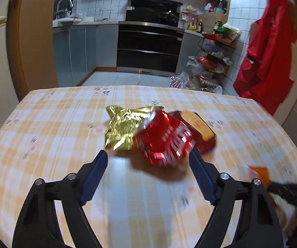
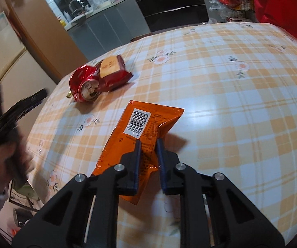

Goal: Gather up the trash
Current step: 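Grasp the orange chip bag with the right tool while the left tool grasps the crushed red can, then carry the chip bag and red can over the bucket and open both tools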

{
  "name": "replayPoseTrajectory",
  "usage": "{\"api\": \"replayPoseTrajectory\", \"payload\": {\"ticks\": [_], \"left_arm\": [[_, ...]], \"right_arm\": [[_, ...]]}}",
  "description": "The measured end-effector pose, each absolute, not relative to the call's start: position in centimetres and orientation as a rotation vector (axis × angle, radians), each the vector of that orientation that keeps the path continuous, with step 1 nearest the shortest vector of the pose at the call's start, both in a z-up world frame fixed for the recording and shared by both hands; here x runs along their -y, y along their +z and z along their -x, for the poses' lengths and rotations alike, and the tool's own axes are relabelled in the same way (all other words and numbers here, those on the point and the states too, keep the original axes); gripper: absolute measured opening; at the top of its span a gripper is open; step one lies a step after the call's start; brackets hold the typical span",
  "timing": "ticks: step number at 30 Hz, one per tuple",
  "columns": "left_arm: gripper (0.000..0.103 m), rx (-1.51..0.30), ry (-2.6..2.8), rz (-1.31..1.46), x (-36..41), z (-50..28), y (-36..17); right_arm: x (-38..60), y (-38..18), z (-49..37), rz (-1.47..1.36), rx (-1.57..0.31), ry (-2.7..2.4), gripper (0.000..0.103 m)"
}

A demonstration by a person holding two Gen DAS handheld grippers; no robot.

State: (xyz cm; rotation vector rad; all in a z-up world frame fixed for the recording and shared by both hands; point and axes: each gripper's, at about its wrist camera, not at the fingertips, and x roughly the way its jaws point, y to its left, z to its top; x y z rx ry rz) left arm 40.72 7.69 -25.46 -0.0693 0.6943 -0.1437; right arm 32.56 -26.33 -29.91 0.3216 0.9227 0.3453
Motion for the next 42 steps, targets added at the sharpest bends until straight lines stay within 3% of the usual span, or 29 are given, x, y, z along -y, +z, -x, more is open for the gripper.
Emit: {"api": "replayPoseTrajectory", "payload": {"ticks": [11, 13, 15, 26, 42], "left_arm": [[0.062, -0.756, -0.231, 0.119, -7.0, -49.8, -28.3], [0.047, -0.782, -0.238, 0.093, -6.5, -50.2, -28.9], [0.024, -0.803, -0.22, 0.044, -6.1, -49.9, -29.1], [0.023, -0.79, -0.206, 0.027, -6.8, -42.8, -25.7], [0.023, -0.635, -0.191, 0.018, -7.8, -22.7, -16.3]], "right_arm": [[30.2, -30.2, -31.6, -0.36, -0.923, 0.287, 0.018], [30.4, -30.1, -31.4, -0.362, -0.919, 0.286, 0.018], [30.4, -29.8, -31.1, -0.367, -0.913, 0.286, 0.018], [29.5, -27.1, -28.6, -0.378, -0.865, 0.315, 0.018], [28.5, -21.3, -20.6, -0.306, -0.773, 0.348, 0.018]]}}
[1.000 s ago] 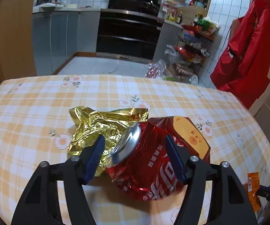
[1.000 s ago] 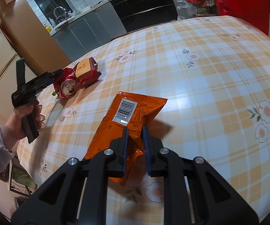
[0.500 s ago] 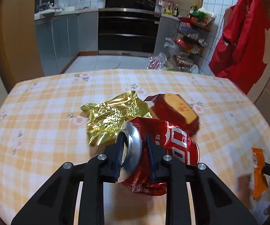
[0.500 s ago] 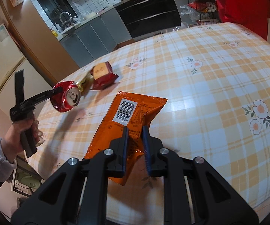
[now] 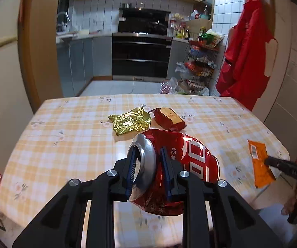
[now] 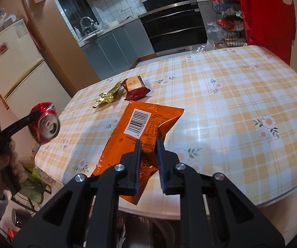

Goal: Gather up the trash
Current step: 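Carry the chip bag and red can over the bucket and open both tools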

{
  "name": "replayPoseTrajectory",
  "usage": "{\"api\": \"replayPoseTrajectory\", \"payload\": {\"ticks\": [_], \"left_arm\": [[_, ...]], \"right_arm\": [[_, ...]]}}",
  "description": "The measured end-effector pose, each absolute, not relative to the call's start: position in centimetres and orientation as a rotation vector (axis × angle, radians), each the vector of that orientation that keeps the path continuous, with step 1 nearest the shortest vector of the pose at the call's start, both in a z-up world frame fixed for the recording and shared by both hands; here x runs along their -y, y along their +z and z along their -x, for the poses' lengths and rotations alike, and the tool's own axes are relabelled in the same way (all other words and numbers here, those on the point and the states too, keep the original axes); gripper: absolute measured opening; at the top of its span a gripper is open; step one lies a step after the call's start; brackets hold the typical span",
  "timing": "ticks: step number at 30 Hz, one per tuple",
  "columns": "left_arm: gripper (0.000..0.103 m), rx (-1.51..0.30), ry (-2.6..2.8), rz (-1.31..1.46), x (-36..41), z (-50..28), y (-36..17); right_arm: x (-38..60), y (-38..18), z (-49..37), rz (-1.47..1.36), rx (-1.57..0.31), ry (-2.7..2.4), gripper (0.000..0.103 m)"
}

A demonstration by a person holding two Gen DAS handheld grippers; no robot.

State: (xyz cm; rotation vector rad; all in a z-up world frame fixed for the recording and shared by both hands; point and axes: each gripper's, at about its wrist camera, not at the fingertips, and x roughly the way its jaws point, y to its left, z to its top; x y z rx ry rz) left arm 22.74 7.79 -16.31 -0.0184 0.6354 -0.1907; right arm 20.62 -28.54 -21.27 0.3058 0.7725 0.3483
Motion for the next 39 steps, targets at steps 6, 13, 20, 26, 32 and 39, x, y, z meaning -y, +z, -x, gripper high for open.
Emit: {"api": "replayPoseTrajectory", "payload": {"ticks": [6, 13, 20, 26, 32, 39], "left_arm": [[0.023, -0.612, -0.191, 0.038, -6.8, -15.8, -15.7], [0.023, -0.596, -0.188, 0.082, -6.1, -10.3, -15.7], [0.023, -0.567, -0.179, 0.13, -6.4, -6.9, -15.3], [0.023, -0.546, -0.176, 0.138, -6.3, -4.4, -14.8], [0.023, -0.533, -0.175, 0.139, -6.3, -3.4, -14.4], [0.023, -0.553, -0.192, 0.137, -5.9, -3.8, -15.1]], "right_arm": [[27.7, -20.2, -17.8, -0.27, -0.755, 0.373, 0.018], [26.3, -19.9, -14.7, -0.231, -0.757, 0.419, 0.018], [25.0, -19.3, -11.3, -0.179, -0.752, 0.459, 0.018], [25.2, -18.8, -8.9, -0.154, -0.749, 0.476, 0.018], [24.3, -19.3, -7.5, -0.098, -0.784, 0.523, 0.019], [22.5, -20.3, -7.2, -0.034, -0.822, 0.565, 0.045]]}}
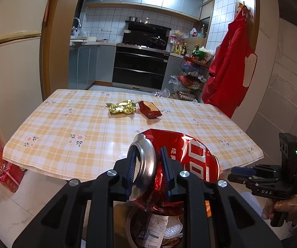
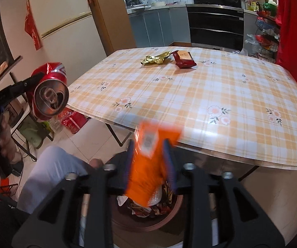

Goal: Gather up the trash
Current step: 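Carry the chip bag and red can over the bucket and open both tools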

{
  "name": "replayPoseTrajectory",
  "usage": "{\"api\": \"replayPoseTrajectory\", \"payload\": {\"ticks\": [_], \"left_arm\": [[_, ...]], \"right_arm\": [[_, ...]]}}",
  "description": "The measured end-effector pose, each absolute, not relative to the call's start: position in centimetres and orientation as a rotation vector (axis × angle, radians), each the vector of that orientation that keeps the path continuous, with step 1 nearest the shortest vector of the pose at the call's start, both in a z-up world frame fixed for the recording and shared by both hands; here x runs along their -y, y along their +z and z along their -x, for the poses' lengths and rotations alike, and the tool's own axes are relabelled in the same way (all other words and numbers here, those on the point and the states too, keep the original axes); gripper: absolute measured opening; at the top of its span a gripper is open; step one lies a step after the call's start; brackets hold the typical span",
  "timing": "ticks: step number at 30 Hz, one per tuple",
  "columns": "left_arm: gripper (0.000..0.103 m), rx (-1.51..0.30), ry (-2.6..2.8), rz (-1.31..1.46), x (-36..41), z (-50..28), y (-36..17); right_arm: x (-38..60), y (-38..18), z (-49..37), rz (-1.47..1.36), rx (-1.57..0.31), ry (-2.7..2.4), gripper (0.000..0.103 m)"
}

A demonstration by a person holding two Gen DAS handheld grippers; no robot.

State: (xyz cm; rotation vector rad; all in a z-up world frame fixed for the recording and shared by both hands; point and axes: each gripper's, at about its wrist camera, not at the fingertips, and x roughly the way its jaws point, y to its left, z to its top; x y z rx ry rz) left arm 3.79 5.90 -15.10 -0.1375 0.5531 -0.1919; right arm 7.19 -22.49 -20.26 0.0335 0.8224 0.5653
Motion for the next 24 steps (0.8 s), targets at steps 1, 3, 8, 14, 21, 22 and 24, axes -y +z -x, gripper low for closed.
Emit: {"api": "replayPoseTrajectory", "payload": {"ticks": [1, 3, 8, 14, 21, 22, 24], "left_arm": [[0.023, -0.557, -0.193, 0.137, -6.0, -3.9, -15.3], [0.023, -0.566, -0.191, 0.136, -6.0, -4.0, -15.6], [0.023, -0.591, -0.204, 0.134, -5.7, -4.1, -16.5], [0.023, -0.62, -0.262, 0.109, -4.0, -4.1, -17.3], [0.076, -0.623, -0.376, 0.084, -1.5, -4.0, -17.6], [0.077, -0.621, -0.374, 0.084, -1.4, -4.0, -17.6], [0.079, -0.627, -0.36, 0.078, -1.5, -4.1, -17.7]], "right_arm": [[22.5, -20.3, -7.2, -0.039, -0.819, 0.563, 0.047], [22.7, -20.2, -7.4, -0.041, -0.809, 0.539, 0.054], [24.6, -19.5, -7.9, -0.083, -0.763, 0.439, 0.088], [27.2, -18.7, -8.5, -0.138, -0.728, 0.363, 0.091], [28.3, -19.0, -8.6, -0.158, -0.732, 0.34, 0.091], [28.3, -19.1, -8.5, -0.159, -0.735, 0.339, 0.091], [28.4, -19.3, -8.6, -0.16, -0.74, 0.34, 0.091]]}}
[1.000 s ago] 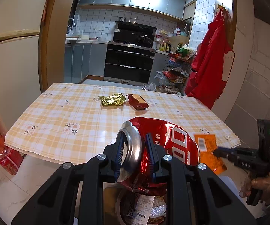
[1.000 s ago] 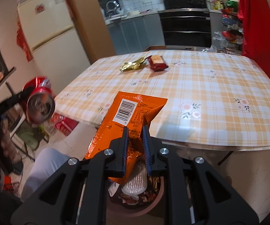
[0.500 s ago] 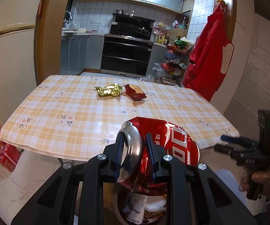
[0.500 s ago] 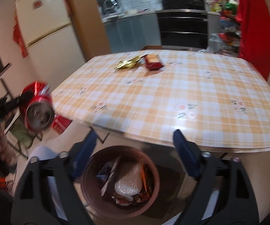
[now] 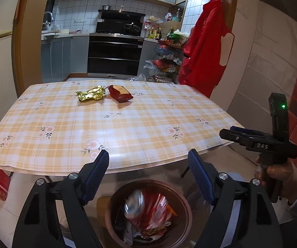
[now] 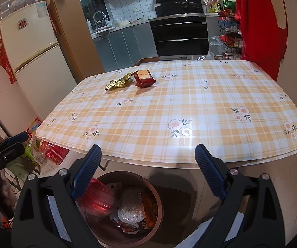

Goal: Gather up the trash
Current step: 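Carry the chip bag and red can over the bucket and open both tools, then grasp the red pastry packet with the right tool while the left tool grasps the gold foil wrapper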

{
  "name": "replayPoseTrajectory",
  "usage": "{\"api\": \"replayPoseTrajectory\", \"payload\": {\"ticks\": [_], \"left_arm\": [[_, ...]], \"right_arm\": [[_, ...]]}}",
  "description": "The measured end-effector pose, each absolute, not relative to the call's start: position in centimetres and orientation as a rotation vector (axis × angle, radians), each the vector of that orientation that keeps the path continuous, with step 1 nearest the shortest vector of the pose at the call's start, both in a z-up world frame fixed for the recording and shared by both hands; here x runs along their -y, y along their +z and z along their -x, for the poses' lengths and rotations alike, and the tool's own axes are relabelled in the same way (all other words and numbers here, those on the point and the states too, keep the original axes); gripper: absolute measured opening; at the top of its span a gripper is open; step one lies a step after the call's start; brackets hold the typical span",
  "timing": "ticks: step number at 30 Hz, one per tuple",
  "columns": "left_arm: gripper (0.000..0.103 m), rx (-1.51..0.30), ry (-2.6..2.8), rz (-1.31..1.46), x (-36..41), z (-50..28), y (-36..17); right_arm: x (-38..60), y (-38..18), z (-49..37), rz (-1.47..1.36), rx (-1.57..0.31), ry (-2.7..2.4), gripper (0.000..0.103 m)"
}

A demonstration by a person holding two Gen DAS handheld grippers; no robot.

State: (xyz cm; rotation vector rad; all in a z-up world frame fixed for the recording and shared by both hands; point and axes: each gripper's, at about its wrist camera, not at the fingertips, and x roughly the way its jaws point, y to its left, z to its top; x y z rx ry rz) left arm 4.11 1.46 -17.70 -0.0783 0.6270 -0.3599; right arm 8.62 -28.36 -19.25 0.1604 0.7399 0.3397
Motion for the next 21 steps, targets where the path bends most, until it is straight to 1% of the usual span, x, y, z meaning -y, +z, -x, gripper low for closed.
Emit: {"api": "replayPoseTrajectory", "payload": {"ticks": [1, 3, 6, 12, 21], "left_arm": [[0.082, -0.628, -0.349, 0.082, -1.6, -4.2, -17.7], [0.089, -0.629, -0.321, 0.096, -2.0, -4.2, -17.7], [0.095, -0.631, -0.28, 0.115, -2.9, -4.5, -17.9], [0.097, -0.66, -0.207, 0.139, -4.3, -5.5, -18.9], [0.097, -0.705, -0.146, 0.154, -5.8, -7.3, -20.6]], "right_arm": [[28.3, -19.4, -8.7, -0.161, -0.743, 0.339, 0.091], [28.2, -19.6, -8.8, -0.161, -0.747, 0.34, 0.091], [28.2, -19.9, -8.9, -0.158, -0.759, 0.34, 0.091], [28.3, -20.8, -9.7, -0.161, -0.782, 0.335, 0.091], [28.4, -22.5, -11.6, -0.164, -0.827, 0.319, 0.091]]}}
